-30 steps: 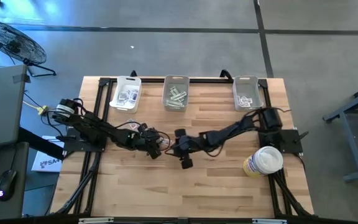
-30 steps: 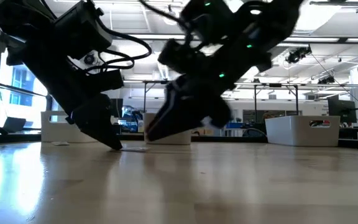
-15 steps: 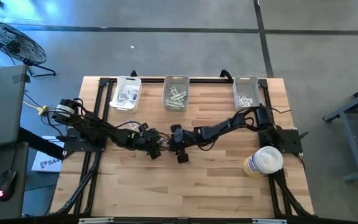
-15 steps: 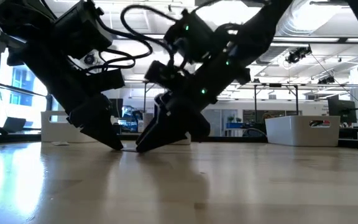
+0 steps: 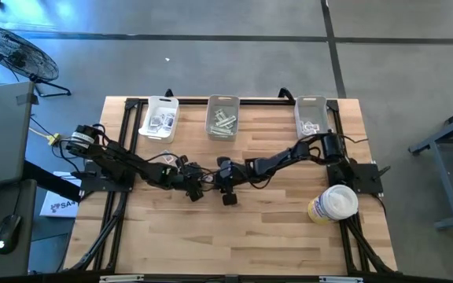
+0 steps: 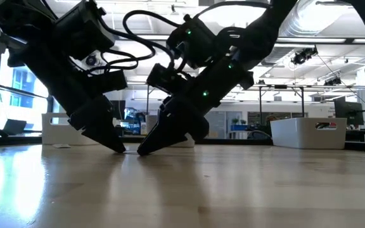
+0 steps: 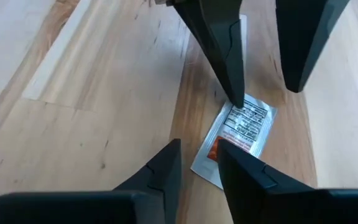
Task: Pick & Place First Aid Supplies
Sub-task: Put the orange pad into the right gray bin
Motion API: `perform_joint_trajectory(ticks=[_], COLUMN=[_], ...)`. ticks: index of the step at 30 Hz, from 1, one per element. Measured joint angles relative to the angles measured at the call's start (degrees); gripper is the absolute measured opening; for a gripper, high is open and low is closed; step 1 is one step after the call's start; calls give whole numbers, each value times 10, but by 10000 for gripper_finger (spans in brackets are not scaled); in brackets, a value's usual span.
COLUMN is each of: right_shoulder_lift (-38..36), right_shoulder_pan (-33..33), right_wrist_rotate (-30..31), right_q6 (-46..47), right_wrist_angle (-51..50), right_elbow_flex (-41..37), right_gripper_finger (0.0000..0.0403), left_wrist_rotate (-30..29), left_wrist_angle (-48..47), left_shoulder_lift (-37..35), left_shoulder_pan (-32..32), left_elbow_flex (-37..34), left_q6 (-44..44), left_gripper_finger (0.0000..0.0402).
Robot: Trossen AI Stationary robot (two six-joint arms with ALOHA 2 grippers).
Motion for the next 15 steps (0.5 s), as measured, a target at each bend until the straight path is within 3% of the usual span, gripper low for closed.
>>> perform_joint_trajectory(ticks=[9, 15], right_shoulder_lift=[0, 0], right_shoulder_pan=[-3, -6], right_wrist_rotate=[14, 20], right_q6=[2, 14], right_wrist_angle=[-11, -20], right_elbow_flex=[0, 0], right_gripper_finger=[63, 38], left_wrist_rotate=[30, 19], left_wrist_angle=[-17, -64], left_shoulder_lift=[-69, -130], left_shoulder_pan=[0, 0], left_elbow_flex=[-1, -1], left_q6=[40, 46], left_gripper_finger=[192, 192])
